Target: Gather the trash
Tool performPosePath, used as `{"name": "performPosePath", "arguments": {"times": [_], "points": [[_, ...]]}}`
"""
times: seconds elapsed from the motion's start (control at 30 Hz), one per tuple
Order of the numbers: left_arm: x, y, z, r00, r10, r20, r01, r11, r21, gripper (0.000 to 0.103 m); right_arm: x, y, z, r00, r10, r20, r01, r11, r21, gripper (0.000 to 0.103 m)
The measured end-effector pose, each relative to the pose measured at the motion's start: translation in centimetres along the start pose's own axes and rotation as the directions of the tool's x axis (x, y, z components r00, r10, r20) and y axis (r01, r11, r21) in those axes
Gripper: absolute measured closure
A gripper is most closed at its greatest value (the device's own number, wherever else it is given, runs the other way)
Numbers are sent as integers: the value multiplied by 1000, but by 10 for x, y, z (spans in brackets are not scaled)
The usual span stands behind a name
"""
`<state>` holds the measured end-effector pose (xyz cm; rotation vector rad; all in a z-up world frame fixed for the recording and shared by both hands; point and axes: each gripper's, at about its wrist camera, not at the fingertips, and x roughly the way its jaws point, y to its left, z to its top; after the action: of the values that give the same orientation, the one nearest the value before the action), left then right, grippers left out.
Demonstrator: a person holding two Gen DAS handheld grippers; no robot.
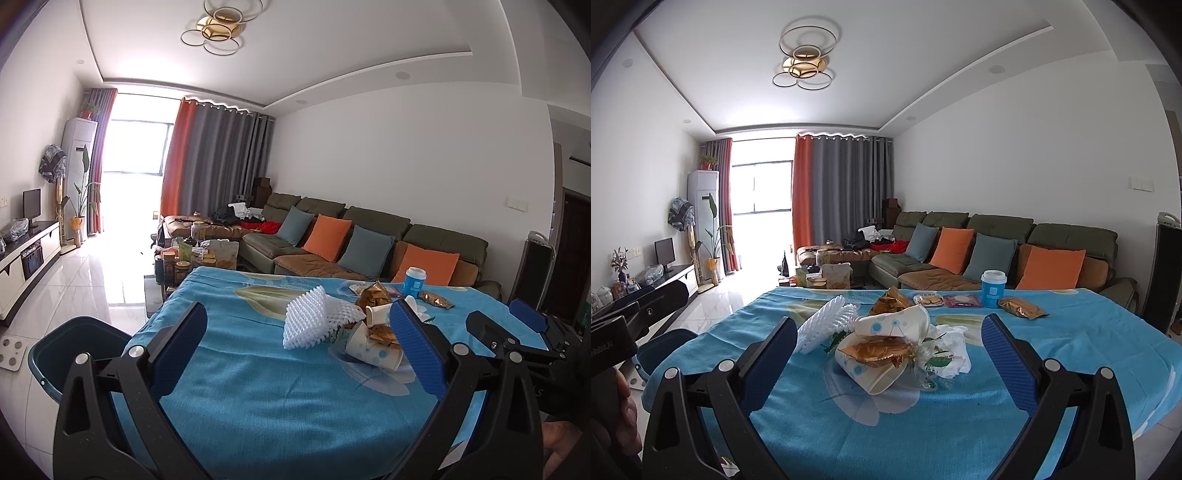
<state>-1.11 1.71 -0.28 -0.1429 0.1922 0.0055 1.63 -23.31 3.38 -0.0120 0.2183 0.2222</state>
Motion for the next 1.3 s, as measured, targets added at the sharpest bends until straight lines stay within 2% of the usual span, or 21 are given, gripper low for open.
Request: {"name": "performPosePath", "arguments": {"times": [0.5,0.77,0.93,1.1,1.3], "points": [[23,-8,-5,998,4,-55,-2,999,38,6,15,-1,-4,998,-8,-61,8,1000,-3,7],[68,-1,-2,993,24,-114,-22,1000,20,6,47,-6,4,993,-38,-107,38,999,-2,7],[100,-2,1,989,12,-148,-9,1000,23,6,69,-5,9,989,-45,-138,45,999,-5,7],[141,-3,-4,975,5,-223,2,999,32,6,90,-4,6,982,-49,-181,49,999,-6,7],[183,-6,-12,951,29,-308,-10,998,65,6,110,-4,2,974,-50,-222,51,999,-3,7]]}}
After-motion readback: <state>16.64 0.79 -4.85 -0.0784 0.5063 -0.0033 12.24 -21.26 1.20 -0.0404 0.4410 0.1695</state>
